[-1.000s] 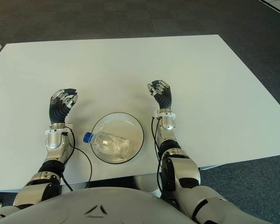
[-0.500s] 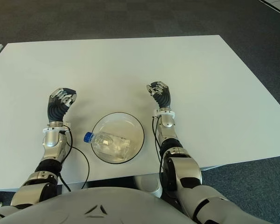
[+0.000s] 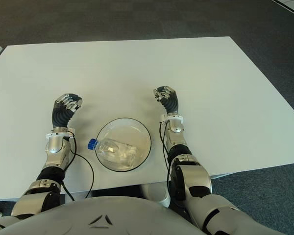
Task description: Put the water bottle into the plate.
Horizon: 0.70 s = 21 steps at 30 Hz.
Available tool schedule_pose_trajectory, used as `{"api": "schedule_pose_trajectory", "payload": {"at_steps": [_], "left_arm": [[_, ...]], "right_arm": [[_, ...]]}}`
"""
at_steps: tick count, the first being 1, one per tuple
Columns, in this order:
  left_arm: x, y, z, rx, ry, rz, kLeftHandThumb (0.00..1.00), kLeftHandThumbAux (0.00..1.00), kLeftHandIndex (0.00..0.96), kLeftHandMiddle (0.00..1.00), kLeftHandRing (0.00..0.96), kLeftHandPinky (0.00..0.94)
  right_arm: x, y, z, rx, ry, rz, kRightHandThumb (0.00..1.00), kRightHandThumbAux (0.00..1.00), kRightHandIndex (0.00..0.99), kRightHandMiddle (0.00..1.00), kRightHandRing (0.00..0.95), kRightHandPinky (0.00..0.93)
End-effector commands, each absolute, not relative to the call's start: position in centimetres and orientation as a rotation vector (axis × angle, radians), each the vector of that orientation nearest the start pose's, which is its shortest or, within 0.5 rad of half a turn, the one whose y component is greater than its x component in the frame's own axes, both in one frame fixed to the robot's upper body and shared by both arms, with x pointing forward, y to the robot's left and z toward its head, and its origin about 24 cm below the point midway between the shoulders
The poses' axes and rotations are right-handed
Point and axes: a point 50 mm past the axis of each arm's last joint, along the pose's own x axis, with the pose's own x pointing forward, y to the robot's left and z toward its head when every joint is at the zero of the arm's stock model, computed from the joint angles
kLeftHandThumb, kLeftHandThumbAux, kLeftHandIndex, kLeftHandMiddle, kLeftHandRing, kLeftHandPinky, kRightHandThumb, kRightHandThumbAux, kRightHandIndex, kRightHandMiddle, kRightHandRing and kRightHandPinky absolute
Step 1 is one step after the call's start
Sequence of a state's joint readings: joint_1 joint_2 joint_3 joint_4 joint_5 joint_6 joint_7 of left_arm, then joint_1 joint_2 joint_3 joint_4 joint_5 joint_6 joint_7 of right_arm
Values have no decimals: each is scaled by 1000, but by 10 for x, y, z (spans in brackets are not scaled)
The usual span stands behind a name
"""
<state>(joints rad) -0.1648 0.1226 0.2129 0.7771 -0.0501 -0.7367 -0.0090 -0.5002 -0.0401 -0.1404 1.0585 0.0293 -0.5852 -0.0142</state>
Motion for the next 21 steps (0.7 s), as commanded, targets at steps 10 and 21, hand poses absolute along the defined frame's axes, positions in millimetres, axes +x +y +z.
{"api": "schedule_pose_trajectory", "payload": {"at_steps": [10,21], "left_arm": [[256,219,-12,71,-101,179,699,714,431,504,502,491],[257,219,-9,103,-102,148,696,715,431,511,509,490]], "right_arm": [[325,-151,8,50,-61,-45,707,729,432,499,532,554],[328,-151,10,25,-54,-83,707,727,433,499,520,524]]}}
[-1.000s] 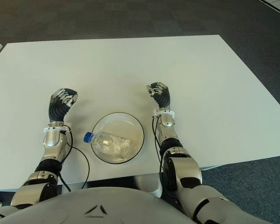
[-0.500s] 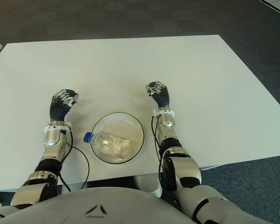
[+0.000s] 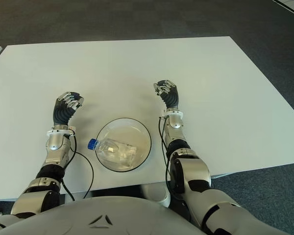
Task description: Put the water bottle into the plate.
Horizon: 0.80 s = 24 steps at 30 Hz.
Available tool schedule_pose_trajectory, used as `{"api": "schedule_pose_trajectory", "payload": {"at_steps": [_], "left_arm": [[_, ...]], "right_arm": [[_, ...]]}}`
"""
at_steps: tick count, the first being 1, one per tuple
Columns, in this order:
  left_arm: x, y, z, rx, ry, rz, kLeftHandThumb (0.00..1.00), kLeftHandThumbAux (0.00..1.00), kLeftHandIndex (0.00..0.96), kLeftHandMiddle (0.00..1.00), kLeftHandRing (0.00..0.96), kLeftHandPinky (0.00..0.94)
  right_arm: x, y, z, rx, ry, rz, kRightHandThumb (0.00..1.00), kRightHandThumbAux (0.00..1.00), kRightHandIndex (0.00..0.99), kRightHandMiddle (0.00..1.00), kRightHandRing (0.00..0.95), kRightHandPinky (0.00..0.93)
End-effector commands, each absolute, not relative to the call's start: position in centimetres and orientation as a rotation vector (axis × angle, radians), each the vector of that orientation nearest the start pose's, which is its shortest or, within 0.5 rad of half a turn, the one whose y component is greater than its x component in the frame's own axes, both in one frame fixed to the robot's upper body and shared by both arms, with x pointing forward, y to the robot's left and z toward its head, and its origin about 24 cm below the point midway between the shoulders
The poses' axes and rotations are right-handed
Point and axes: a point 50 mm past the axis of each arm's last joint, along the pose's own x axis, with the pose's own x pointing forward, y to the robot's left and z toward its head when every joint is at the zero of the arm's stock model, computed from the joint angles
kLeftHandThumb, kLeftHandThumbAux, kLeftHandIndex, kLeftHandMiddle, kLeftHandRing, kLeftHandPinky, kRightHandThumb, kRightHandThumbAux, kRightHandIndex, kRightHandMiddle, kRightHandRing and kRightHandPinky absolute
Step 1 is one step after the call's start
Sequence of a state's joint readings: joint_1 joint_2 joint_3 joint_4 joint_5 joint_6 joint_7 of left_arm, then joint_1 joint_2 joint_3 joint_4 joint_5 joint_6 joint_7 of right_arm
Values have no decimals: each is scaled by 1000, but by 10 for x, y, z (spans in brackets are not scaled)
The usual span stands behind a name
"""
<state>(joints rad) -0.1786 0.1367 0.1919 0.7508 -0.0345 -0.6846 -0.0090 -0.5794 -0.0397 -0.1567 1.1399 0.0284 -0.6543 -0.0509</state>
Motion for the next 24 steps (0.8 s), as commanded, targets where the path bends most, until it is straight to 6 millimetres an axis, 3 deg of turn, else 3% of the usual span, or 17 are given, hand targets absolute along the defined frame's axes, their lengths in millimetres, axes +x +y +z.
{"api": "schedule_pose_trajectory", "payload": {"at_steps": [1,16,24], "left_arm": [[257,219,-9,102,-102,146,696,715,431,511,509,490],[255,218,-14,85,-73,154,692,716,430,508,496,477],[256,222,-25,27,-11,167,694,718,423,416,401,383]], "right_arm": [[328,-151,10,25,-52,-87,707,727,433,498,518,520],[322,-151,8,48,-83,-105,707,728,432,495,521,551],[319,-154,5,60,-90,-105,707,728,433,497,538,579]]}}
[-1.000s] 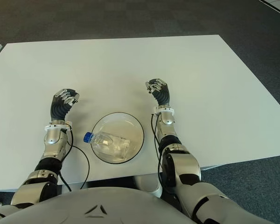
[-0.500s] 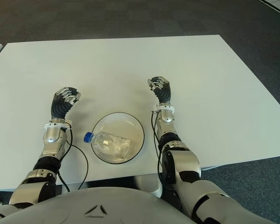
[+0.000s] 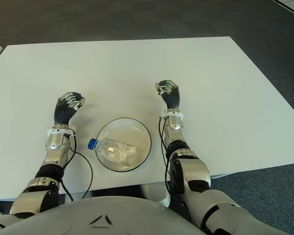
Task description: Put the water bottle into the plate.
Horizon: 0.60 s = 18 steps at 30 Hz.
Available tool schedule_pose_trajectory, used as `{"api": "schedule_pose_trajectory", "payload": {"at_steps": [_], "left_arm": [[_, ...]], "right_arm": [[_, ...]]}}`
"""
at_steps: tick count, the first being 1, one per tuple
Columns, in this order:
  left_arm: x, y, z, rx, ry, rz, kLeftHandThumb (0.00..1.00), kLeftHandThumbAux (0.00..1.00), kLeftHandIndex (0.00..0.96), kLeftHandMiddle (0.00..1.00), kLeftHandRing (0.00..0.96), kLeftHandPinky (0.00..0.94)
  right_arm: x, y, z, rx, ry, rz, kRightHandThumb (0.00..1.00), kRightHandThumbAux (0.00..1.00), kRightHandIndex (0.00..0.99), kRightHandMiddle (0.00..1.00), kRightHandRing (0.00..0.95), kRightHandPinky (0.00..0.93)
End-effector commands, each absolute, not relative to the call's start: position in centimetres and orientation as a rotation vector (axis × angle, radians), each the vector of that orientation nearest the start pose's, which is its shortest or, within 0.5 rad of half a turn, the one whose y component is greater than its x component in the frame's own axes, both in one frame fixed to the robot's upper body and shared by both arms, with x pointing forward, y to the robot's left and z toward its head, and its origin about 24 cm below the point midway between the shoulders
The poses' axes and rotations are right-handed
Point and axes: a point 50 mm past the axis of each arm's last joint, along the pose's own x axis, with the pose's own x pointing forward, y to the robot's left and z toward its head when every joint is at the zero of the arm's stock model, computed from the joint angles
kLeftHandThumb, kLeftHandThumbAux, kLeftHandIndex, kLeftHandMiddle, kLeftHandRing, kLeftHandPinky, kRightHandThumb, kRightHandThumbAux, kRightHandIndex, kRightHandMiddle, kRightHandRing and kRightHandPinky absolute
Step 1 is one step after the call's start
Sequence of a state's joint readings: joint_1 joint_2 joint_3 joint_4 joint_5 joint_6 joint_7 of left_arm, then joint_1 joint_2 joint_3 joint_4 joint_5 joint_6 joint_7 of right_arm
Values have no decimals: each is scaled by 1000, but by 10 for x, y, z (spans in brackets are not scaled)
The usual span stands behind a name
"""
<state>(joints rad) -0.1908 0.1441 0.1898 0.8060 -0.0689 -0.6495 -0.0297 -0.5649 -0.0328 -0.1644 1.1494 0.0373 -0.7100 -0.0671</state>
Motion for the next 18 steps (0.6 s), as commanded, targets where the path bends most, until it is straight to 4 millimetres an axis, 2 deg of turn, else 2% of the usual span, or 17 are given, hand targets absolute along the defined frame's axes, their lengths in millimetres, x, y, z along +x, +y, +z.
{"api": "schedule_pose_trajectory", "payload": {"at_steps": [1,9,18], "left_arm": [[256,222,-25,17,-10,166,694,718,422,407,392,377],[255,222,-28,-50,3,171,700,720,416,337,337,360],[253,222,-27,-49,-7,199,703,720,413,303,317,356]], "right_arm": [[319,-154,5,61,-91,-104,707,728,433,497,539,582],[318,-154,5,71,-95,-91,707,728,433,511,552,591],[317,-155,3,80,-90,-86,707,728,433,532,565,591]]}}
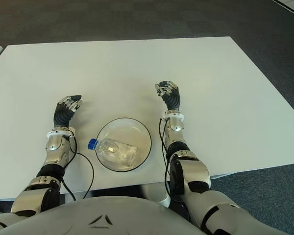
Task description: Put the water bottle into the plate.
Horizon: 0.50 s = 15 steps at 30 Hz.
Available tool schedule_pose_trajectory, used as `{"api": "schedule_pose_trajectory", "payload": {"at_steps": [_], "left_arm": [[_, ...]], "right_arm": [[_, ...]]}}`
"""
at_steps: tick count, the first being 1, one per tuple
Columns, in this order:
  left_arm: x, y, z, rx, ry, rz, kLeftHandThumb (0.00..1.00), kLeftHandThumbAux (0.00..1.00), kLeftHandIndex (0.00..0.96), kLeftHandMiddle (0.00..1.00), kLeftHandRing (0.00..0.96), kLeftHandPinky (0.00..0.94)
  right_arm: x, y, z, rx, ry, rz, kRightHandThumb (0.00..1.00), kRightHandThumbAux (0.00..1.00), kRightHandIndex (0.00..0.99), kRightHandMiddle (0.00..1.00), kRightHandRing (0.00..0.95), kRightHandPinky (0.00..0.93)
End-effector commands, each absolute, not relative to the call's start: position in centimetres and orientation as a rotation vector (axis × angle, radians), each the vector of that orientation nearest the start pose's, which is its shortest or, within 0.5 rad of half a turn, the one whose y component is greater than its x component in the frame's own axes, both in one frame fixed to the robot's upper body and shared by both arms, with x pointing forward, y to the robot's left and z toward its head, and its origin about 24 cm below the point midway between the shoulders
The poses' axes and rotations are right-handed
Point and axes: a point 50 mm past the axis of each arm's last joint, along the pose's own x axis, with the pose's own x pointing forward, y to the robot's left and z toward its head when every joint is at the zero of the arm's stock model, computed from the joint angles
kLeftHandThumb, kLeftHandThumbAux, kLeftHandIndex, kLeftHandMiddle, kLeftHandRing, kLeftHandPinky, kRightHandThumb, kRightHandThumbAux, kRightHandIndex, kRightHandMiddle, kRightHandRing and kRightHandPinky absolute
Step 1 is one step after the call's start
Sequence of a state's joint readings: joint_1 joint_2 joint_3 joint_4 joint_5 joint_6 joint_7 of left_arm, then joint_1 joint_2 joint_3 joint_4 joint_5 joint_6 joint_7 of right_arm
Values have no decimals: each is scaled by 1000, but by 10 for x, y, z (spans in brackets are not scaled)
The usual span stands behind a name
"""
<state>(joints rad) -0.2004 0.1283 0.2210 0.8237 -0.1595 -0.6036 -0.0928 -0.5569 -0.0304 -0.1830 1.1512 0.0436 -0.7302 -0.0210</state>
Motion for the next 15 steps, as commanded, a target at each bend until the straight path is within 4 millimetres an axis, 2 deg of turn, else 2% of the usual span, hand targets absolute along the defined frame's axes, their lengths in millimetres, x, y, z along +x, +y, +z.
{"api": "schedule_pose_trajectory", "payload": {"at_steps": [1,8,15], "left_arm": [[253,222,-27,-47,-14,200,703,720,413,304,318,358],[249,223,-25,-34,-42,206,703,719,415,313,325,371],[246,224,-26,-22,-39,223,702,720,415,325,335,382]], "right_arm": [[317,-155,3,80,-89,-86,707,728,433,531,562,582],[315,-155,1,77,-85,-87,706,729,432,513,546,563],[311,-157,-3,76,-71,-93,706,730,432,514,555,586]]}}
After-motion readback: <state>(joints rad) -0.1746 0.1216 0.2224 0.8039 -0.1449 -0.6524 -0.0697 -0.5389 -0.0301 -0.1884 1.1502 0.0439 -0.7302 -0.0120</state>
